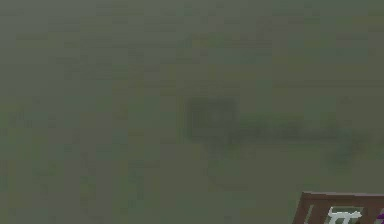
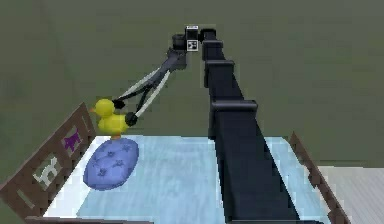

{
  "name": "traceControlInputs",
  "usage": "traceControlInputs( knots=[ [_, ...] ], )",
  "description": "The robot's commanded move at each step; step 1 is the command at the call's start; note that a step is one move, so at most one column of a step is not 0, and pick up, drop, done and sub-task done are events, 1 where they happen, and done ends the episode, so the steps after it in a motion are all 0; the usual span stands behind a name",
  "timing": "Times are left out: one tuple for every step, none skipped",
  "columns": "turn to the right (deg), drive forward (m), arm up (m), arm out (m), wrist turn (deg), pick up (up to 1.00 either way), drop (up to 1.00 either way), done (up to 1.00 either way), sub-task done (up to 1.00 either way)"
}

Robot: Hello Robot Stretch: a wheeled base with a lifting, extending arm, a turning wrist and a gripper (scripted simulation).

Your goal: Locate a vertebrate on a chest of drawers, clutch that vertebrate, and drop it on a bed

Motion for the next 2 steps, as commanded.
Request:
traceControlInputs(
  knots=[
    [0.0,0.0,0.0,0.0,45.0,0.0,0.0,0.0,0.0],
    [0.0,0.0,0.0,0.0,45.0,0.0,0.0,0.0,0.0]
  ],
)
